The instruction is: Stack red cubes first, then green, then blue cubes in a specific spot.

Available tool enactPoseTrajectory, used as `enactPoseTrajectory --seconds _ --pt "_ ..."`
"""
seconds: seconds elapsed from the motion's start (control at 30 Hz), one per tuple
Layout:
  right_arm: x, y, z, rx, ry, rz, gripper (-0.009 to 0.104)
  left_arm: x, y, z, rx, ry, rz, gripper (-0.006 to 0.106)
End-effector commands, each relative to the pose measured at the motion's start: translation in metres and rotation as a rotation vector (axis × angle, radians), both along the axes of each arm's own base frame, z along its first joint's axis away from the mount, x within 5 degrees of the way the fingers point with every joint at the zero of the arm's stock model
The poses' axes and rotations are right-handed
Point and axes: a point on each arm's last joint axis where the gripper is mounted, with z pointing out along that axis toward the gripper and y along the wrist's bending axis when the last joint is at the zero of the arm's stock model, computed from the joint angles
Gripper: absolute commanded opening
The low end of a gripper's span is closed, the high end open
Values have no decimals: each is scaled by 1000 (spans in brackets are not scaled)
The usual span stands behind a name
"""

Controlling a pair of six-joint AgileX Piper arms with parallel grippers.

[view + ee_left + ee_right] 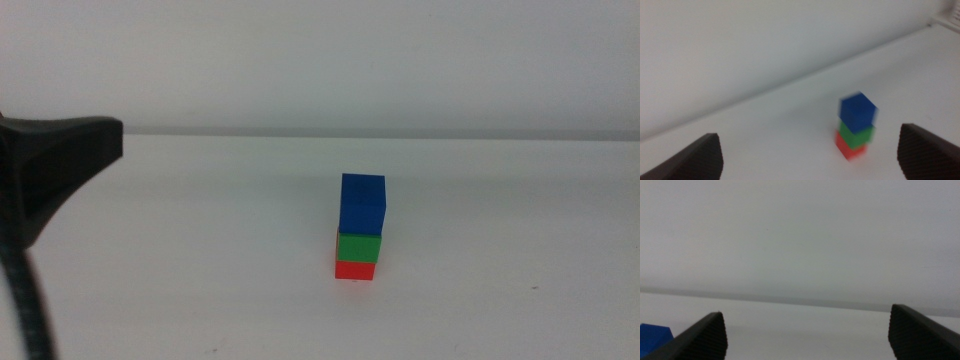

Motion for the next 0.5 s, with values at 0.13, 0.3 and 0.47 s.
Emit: enactPoseTrajectory --seconds 0.13,0.3,0.47 --pt "-10 -2 -66 57 -144 -20 86 -1 17 -52 -82 -195 131 94" --pt "-21 -3 -127 55 -112 -26 86 -21 39 -111 -63 -173 308 94" --pt "-27 -4 -163 59 -172 -35 86 -38 51 -166 -54 -183 443 94"
